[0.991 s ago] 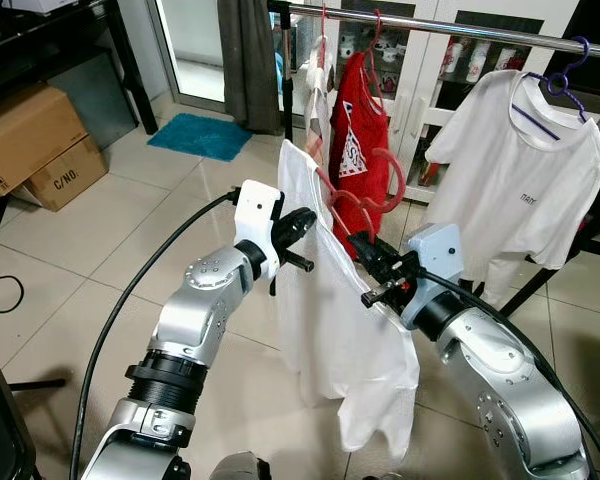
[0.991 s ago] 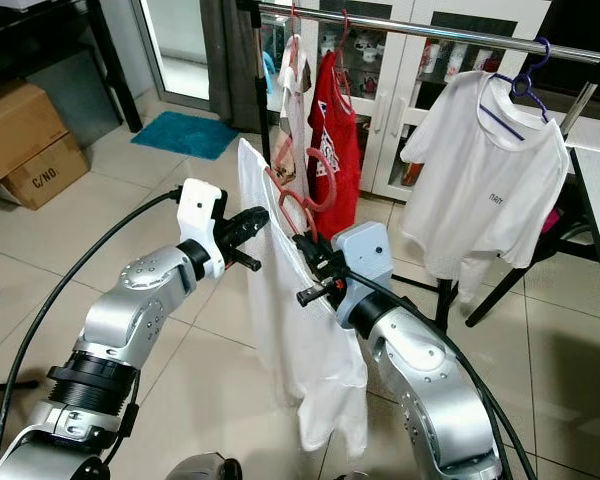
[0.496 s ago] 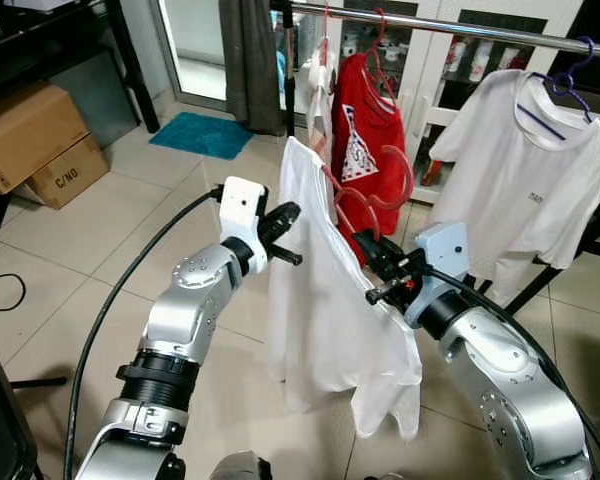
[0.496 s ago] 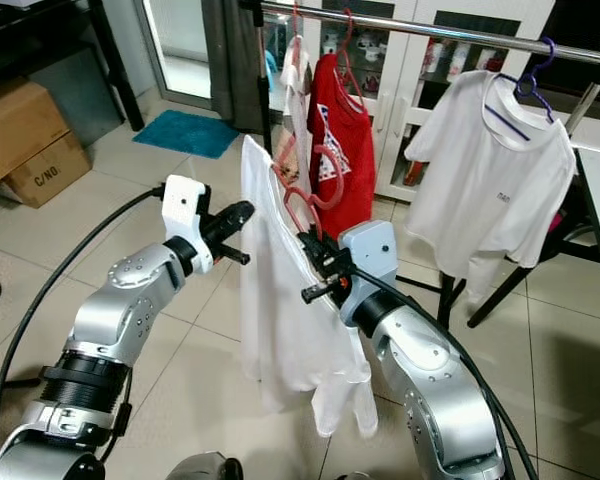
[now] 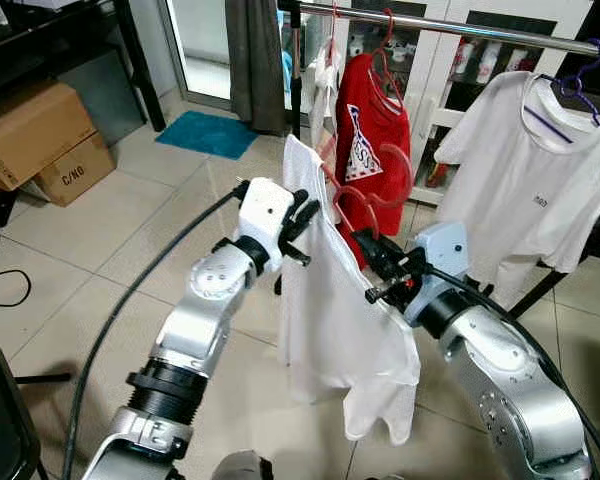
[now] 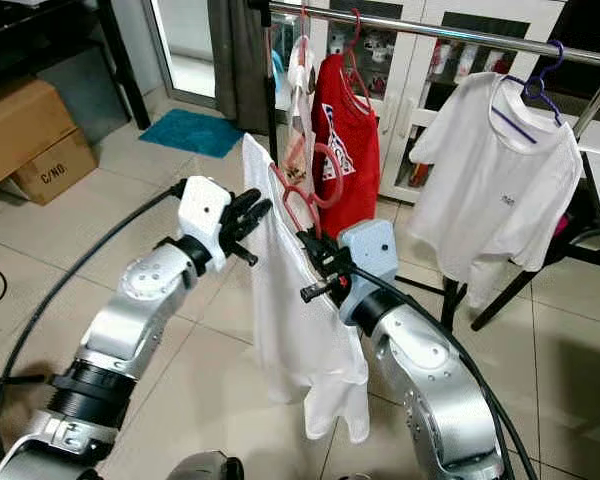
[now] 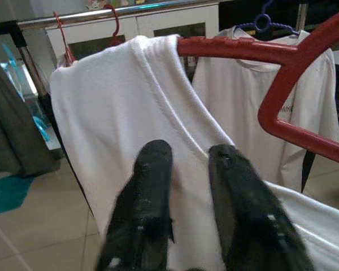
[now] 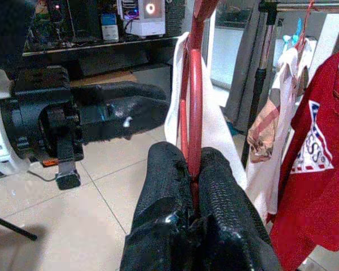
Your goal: Hang hanger
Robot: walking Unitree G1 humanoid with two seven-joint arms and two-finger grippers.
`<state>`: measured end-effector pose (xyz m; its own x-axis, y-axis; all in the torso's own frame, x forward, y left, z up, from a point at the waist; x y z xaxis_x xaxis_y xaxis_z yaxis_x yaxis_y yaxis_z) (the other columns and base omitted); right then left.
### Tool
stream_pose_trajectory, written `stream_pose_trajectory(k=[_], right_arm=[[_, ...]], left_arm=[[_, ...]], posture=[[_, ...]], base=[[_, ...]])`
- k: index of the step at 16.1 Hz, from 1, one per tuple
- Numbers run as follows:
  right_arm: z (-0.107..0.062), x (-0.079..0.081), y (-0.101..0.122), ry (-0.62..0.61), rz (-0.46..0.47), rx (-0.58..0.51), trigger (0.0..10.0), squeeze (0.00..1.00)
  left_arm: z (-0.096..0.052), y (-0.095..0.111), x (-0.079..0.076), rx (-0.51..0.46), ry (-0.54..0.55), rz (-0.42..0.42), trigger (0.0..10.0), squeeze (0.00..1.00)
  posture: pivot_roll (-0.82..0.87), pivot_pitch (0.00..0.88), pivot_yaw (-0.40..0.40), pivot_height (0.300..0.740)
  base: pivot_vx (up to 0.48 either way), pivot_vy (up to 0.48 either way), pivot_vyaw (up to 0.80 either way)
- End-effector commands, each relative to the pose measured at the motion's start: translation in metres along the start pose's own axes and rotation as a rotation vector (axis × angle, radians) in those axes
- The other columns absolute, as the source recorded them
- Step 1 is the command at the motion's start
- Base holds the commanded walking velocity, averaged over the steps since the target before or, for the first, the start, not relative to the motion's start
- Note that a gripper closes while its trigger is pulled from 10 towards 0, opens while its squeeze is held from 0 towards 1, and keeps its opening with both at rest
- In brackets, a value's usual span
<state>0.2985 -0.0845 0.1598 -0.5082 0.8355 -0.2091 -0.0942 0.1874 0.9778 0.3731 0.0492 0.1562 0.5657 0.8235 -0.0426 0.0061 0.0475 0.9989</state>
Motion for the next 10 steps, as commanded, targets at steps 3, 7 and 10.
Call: stream_pose_trajectory(k=[3, 7, 10], right_arm=[[0.001, -0.004, 0.018, 0.006, -0.023, -0.071, 0.0, 0.0], [0.002, -0.003, 0.02, 0.014, -0.032, -0.075, 0.0, 0.0], [0.002, -0.002, 0.02, 0.015, -0.034, -0.076, 0.0, 0.0]], left_arm=[[0.003, 0.005, -0.005, -0.039, -0.019, -0.011, 10.0, 1.0], [0.01, 0.006, -0.014, -0.026, -0.082, -0.081, 10.0, 0.0], [0.013, 0.0, -0.005, 0.007, -0.033, -0.093, 10.0, 0.0]], posture=[[0.08, 0.0, 0.021, 0.74], [0.08, 0.0, 0.022, 0.74], [0.07, 0.0, 0.024, 0.74]], base=[[0.0, 0.0, 0.0], [0.0, 0.0, 0.0], [0.0, 0.0, 0.0]])
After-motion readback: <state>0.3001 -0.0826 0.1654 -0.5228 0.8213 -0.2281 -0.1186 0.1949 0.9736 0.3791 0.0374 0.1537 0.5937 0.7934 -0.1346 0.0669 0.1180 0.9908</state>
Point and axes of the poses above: a point about 5 cm out from each wrist's last joint towards the gripper, its own z axis pointing out of the wrist towards the gripper, its own y axis along the axis of the wrist's last joint, x = y × z, the point moved 6 cm from there along z, pointing out of the wrist towards the gripper, and after that the axes turned 12 degrees about -z, right-handed, at the moved point
